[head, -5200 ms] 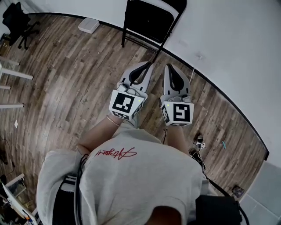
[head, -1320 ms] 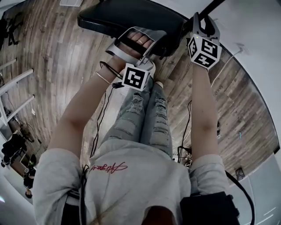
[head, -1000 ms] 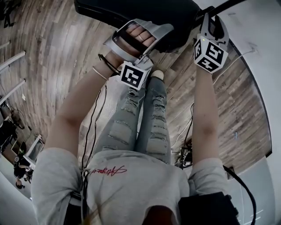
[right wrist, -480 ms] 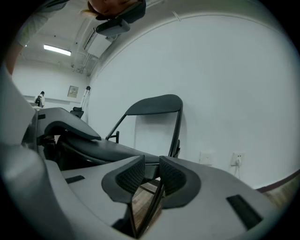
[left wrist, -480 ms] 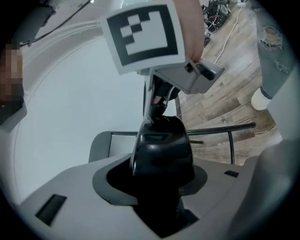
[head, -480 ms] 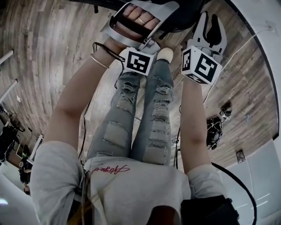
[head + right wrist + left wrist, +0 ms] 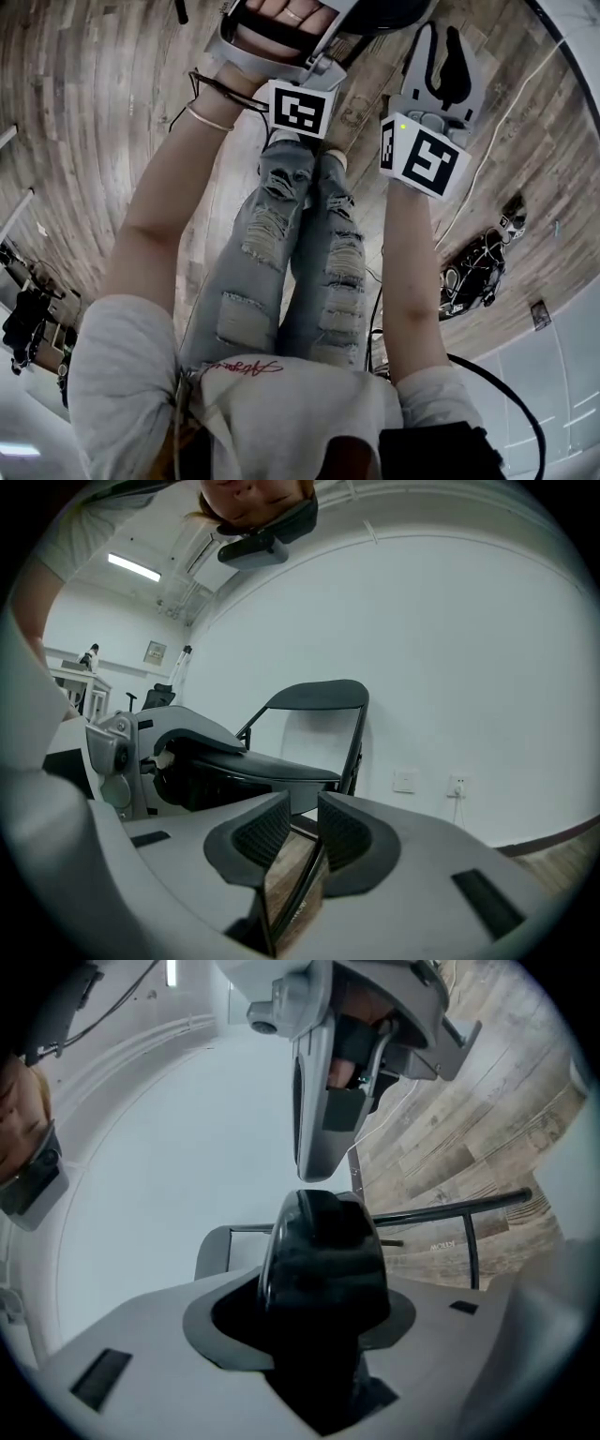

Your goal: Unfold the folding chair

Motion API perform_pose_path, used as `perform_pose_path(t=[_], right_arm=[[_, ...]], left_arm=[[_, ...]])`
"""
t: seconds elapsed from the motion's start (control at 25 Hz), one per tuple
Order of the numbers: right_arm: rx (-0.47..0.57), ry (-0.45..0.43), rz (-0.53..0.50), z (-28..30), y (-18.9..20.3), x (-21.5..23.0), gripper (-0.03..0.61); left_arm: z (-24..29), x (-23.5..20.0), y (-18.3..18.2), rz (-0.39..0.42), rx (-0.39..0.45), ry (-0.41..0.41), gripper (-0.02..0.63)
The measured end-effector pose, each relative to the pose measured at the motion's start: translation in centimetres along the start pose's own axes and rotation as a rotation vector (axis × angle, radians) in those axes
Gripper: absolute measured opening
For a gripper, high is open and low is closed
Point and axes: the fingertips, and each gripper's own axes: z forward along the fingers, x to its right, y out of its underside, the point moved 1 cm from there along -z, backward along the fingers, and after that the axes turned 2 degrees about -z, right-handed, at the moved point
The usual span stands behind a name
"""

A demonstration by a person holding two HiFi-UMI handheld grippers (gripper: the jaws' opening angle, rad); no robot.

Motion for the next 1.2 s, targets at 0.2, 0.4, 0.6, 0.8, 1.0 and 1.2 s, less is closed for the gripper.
perform_pose_path(t=[0.2, 0.4, 0.6, 0.8, 1.0, 1.2], right_arm=[[0.033, -0.003, 0.02, -1.0, 1.4, -1.5, 0.095], [0.043, -0.024, 0.025, -2.1, 3.4, -2.8, 0.083], [0.043, -0.026, 0.071, -2.8, 5.9, -3.8, 0.074], [0.049, -0.067, 0.072, -3.9, 7.9, -5.3, 0.066], [0.056, -0.077, 0.068, -5.0, 9.1, -6.1, 0.066], [0.058, -0.088, 0.087, -7.4, 8.9, -6.8, 0.066]], left_arm=[[-2.0, 2.1, -0.2, 0.004, 0.009, -0.031, 0.236], [-4.2, 4.5, -0.3, 0.006, -0.004, -0.037, 0.25], [-5.6, 6.8, -0.2, 0.002, -0.01, -0.055, 0.258], [-7.3, 9.0, 0.0, 0.01, -0.015, -0.073, 0.276], [-7.3, 8.6, -0.2, -0.005, 0.005, -0.113, 0.276], [-8.9, 8.2, 2.1, -0.289, -0.059, -0.188, 0.38]])
